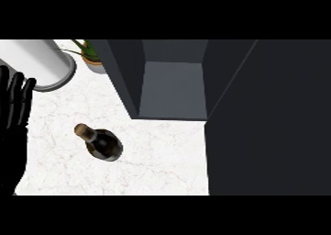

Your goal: Pick up the wine, place it into the cabinet and close the cabinet

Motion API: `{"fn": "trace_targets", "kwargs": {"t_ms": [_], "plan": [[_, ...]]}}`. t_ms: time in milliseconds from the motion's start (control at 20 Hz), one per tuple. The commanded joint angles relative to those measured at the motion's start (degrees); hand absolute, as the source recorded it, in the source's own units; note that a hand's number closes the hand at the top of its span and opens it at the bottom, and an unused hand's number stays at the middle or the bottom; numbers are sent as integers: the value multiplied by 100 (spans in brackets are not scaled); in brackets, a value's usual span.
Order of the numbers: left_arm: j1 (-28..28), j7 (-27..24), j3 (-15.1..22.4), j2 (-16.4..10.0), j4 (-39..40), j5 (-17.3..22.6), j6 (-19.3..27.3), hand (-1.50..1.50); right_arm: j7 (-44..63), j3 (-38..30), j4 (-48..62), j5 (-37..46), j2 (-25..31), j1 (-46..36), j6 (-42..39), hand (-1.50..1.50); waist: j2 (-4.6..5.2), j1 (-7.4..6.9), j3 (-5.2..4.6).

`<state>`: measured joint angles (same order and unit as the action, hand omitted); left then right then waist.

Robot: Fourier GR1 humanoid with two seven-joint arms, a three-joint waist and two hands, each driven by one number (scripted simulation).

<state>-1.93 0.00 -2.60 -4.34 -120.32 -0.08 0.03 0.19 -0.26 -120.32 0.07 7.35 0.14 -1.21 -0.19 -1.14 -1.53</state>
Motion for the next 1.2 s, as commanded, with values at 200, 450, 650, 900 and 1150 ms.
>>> {"fn": "trace_targets", "kwargs": {"t_ms": [200, 450, 650, 900, 1150], "plan": [[-797, -429, -264, -426, 984, 307, -540, -150, -407, 1, -643, -231, -131, 837, -185, -150, 19, 214, 154], [-600, 805, 304, 419, 1033, 1553, -252, -150, 344, 386, -447, -1239, 264, 1071, -1145, -150, 16, 213, 158], [-770, 1130, 171, 352, 1038, 1669, -160, -150, 1057, -6, -1394, -1927, 412, 1352, -1157, -150, 10, 175, 154], [-1128, 1648, 605, 432, 764, 1433, 516, -150, 1289, 117, -1428, -1768, 242, 1227, -1161, -150, 13, 138, 154], [-1021, 1499, 605, 412, 692, 1437, 446, -150, 1816, -507, -1489, -2333, 446, 747, -1223, -150, 15, 124, 153]]}}
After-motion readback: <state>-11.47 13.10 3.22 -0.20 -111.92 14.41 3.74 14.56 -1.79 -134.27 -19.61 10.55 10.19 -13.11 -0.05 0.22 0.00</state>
